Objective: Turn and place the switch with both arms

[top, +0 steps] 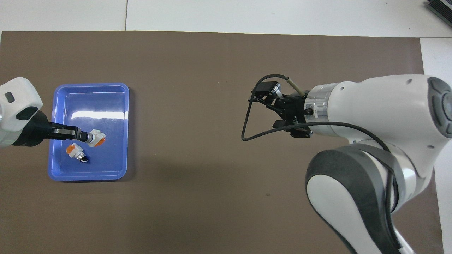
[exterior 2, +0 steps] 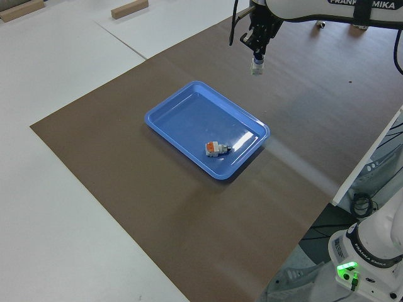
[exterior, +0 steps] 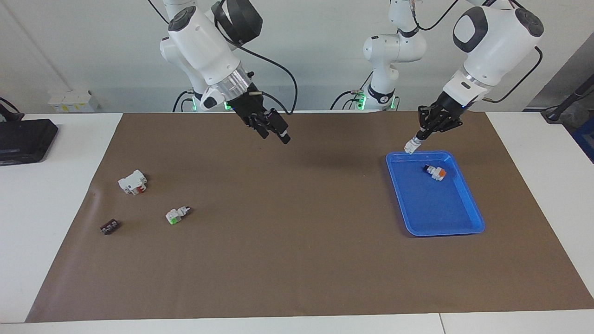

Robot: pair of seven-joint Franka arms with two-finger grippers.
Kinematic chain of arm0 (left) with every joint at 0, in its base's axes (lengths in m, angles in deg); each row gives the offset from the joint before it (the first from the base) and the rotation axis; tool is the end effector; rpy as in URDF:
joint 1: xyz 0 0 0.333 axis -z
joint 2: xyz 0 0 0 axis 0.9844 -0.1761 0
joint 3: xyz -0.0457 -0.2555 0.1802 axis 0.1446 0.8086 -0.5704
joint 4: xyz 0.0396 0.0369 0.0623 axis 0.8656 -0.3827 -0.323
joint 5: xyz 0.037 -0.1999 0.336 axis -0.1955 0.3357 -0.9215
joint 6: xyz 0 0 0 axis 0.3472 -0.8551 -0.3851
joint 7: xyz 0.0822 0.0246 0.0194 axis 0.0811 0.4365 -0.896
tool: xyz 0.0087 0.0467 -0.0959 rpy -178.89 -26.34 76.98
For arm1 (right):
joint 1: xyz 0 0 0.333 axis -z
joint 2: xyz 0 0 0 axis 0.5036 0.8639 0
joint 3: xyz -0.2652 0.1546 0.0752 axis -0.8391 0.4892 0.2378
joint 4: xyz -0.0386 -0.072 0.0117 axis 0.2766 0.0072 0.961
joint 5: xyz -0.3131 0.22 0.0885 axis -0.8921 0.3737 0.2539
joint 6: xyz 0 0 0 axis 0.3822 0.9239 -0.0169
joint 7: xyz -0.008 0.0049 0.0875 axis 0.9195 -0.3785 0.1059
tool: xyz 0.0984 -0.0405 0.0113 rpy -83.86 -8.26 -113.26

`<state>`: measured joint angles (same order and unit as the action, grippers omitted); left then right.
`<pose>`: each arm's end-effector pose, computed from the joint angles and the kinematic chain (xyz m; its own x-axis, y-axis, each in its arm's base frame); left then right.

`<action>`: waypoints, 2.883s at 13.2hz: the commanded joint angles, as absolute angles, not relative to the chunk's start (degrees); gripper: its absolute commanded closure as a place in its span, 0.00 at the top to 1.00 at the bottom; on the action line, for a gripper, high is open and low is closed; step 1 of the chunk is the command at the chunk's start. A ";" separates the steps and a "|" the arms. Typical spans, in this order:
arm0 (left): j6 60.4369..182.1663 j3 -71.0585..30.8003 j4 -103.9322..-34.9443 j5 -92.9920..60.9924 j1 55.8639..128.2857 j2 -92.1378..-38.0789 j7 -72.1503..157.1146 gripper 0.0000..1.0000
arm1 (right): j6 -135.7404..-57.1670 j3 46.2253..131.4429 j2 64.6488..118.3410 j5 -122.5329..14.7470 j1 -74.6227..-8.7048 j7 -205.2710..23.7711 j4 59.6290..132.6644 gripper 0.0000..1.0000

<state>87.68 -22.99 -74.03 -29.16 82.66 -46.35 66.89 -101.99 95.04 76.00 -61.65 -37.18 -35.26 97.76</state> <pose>0.5114 -0.0437 0.5331 0.9882 -0.1514 0.0219 -0.1527 -0.9677 0.2005 0.5484 0.2212 0.5589 0.8135 -0.5738 -0.0948 -0.5492 -0.7045 -0.4495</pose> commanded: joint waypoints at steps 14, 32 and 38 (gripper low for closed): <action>107.20 -22.54 -89.44 -35.86 77.57 -51.44 67.68 0.00 | -77.67 91.15 70.09 -83.87 -25.14 -61.45 88.90 1.00; 68.02 -21.93 -48.76 -37.78 80.74 -57.25 60.47 0.95 | -70.43 78.03 71.93 -85.27 -31.65 -82.40 86.97 1.00; 64.13 -21.66 -46.28 -40.79 80.65 -55.41 59.78 1.00 | -69.30 78.73 71.76 -85.27 -32.26 -82.14 87.05 1.00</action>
<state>65.87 -21.60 -47.54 -39.60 80.21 -55.93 61.12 -70.44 78.68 71.39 -84.08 -32.23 -81.13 87.99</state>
